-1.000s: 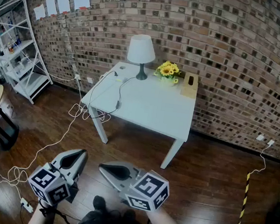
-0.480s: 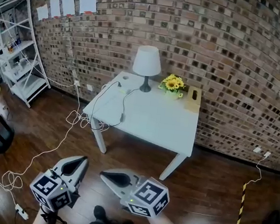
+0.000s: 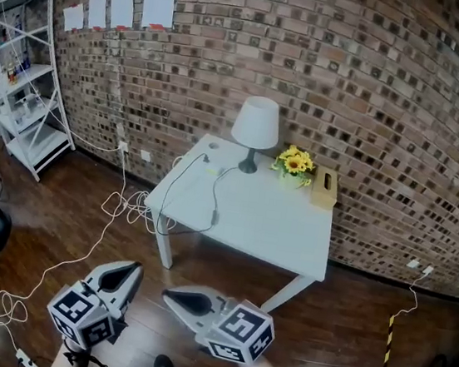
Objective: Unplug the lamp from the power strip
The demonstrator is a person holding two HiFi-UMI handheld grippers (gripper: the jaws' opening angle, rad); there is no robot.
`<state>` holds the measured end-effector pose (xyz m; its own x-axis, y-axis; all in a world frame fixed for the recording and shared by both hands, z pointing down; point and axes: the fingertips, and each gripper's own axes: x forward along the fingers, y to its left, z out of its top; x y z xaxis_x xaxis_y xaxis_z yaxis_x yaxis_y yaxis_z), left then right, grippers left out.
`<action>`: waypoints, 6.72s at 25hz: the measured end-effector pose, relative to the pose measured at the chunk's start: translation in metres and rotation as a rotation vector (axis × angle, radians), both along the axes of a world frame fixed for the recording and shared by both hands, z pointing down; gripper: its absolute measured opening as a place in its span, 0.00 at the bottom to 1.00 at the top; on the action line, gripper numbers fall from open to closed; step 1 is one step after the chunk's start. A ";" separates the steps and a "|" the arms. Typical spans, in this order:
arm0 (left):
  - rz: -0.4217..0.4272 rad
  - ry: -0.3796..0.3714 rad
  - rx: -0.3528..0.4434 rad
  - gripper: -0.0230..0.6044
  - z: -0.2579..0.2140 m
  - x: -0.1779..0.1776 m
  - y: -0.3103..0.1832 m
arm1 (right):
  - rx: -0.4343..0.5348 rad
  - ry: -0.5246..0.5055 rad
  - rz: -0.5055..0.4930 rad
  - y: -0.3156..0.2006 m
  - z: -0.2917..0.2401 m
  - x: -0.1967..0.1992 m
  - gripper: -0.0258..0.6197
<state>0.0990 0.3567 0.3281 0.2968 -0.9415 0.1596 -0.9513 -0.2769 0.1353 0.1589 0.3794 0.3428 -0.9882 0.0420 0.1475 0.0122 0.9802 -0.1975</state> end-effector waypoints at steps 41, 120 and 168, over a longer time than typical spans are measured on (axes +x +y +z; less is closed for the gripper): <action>-0.043 0.016 -0.056 0.04 0.029 -0.076 -0.137 | -0.035 0.029 0.000 -0.158 0.028 -0.076 0.02; 0.263 0.079 -0.095 0.04 0.053 -0.156 -0.422 | 0.197 0.222 0.136 -0.391 0.038 -0.173 0.02; 0.207 -0.361 -0.374 0.05 0.218 -0.186 -0.617 | -0.037 0.497 0.056 -0.573 0.210 -0.137 0.02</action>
